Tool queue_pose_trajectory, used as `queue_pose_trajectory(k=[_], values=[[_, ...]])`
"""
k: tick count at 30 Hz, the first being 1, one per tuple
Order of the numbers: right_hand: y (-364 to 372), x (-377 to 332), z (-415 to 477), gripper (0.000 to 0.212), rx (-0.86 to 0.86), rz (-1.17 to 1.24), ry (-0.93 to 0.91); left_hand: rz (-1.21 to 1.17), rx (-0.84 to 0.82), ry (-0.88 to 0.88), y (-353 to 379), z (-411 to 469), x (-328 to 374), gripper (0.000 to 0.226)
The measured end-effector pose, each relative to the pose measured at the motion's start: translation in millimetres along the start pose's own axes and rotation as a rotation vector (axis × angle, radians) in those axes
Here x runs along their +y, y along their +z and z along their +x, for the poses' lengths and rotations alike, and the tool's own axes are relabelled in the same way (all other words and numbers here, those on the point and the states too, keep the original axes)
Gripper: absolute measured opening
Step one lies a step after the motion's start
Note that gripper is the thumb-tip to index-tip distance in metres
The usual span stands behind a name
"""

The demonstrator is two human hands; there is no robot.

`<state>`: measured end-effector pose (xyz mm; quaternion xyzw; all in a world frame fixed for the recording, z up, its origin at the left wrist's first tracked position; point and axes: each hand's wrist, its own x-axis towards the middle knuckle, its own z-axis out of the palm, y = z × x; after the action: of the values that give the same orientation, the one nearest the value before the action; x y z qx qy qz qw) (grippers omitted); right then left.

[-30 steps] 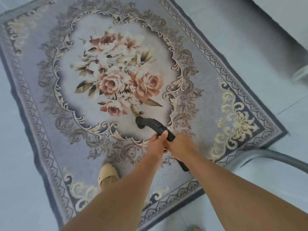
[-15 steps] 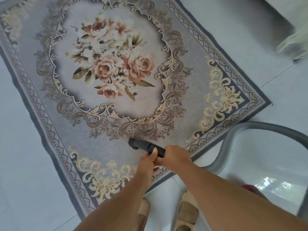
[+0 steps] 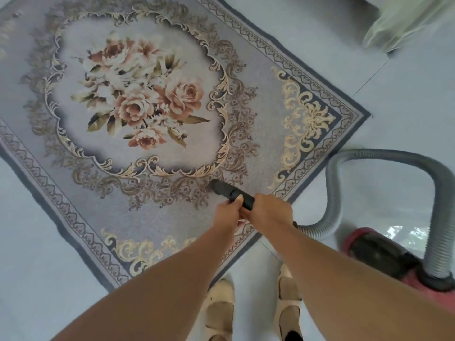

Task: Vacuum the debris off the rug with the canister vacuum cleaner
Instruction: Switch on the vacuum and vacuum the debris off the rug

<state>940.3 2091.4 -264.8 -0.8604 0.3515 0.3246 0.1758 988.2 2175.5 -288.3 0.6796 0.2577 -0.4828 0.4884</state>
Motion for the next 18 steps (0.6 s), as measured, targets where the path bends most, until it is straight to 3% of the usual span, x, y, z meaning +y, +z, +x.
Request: queue_pose_trajectory(k=[4, 9, 18], values=[[6.6, -8.9, -6.1, 0.035, 0.016, -0.013, -0.021, -0.018, 0.036, 0.003, -3.8, -8.3, 2.8, 0.021], [-4.8, -57.3, 24.2, 0.021, 0.052, 0.099, -0.086, -0.067, 0.225, 0.085, -23.1, 17.6, 40.5, 0.045], [16.8, -126.6, 64.1, 0.028, -0.04, 0.256, -0.016, 0.081, 0.224, 0.036, -76.8, 72.1, 71.9, 0.038]])
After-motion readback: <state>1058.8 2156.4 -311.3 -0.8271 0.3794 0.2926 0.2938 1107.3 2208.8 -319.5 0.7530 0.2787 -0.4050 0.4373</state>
